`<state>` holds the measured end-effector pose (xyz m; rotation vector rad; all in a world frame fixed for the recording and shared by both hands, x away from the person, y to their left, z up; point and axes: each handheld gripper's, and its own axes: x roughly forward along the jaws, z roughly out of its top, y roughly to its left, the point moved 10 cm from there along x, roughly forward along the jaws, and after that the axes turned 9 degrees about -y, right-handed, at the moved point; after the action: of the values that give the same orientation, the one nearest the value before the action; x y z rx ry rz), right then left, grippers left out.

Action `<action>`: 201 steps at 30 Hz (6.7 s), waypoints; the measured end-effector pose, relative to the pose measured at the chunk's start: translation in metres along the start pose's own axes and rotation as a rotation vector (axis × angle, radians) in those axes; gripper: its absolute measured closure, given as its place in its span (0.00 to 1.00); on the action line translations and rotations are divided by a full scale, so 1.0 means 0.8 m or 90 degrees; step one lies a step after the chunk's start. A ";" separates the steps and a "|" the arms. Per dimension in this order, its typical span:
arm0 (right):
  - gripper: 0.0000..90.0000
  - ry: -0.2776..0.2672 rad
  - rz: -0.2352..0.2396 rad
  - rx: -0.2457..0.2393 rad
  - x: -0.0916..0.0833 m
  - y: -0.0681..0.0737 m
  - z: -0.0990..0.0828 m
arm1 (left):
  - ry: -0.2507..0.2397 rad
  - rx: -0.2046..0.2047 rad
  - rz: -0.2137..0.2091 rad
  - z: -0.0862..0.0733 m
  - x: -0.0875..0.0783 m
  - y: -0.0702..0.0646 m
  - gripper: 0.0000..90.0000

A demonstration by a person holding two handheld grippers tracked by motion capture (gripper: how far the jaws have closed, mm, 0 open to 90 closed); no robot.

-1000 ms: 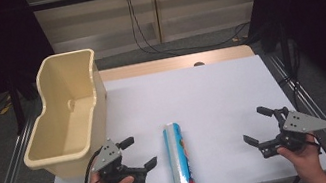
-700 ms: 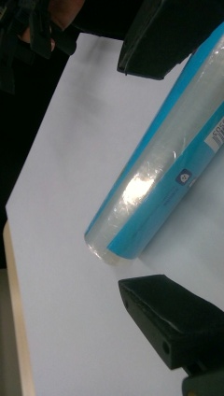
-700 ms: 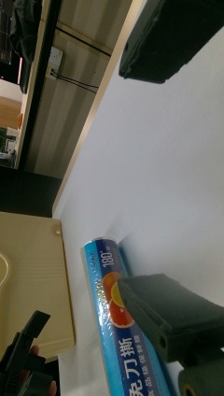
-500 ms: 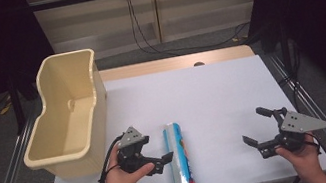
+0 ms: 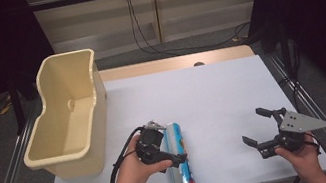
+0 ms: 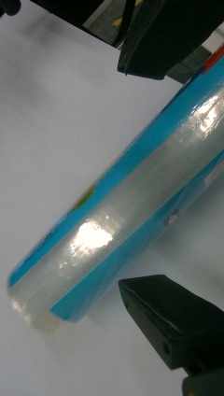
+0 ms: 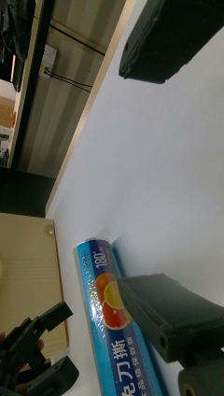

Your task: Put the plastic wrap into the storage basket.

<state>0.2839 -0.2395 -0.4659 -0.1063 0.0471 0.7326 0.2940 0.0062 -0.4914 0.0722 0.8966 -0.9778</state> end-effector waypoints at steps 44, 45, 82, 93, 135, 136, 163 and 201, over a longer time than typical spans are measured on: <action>0.01 0.009 0.003 -0.005 0.001 0.001 -0.003 | 0.294 -0.099 0.045 -0.051 0.045 -0.023 0.22; 0.01 0.010 0.003 -0.004 0.001 0.001 -0.003 | 0.306 -0.085 0.048 -0.050 0.044 -0.023 0.24; 0.01 0.020 0.012 -0.017 0.005 0.005 -0.006 | 0.327 -0.016 0.100 -0.048 0.030 0.012 0.33; 0.01 0.017 0.012 -0.014 0.004 0.003 -0.006 | 0.360 0.018 0.117 -0.031 0.007 0.018 0.35; 0.01 0.014 0.016 -0.017 0.005 0.007 -0.004 | 0.208 -0.002 0.170 -0.038 0.026 0.053 0.33; 0.01 0.015 0.017 -0.018 0.005 0.007 -0.004 | 0.207 0.000 0.171 -0.042 0.029 0.056 0.30; 0.01 0.017 0.019 -0.015 0.006 0.006 -0.005 | 0.123 -0.043 0.169 0.038 -0.055 0.051 0.36; 0.01 0.013 0.015 -0.012 0.007 0.006 -0.004 | 0.046 -0.126 0.220 0.115 -0.231 0.102 0.36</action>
<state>0.2849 -0.2326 -0.4699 -0.1308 0.0608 0.7554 0.3674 0.1415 -0.3317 0.0917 1.0046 -0.5661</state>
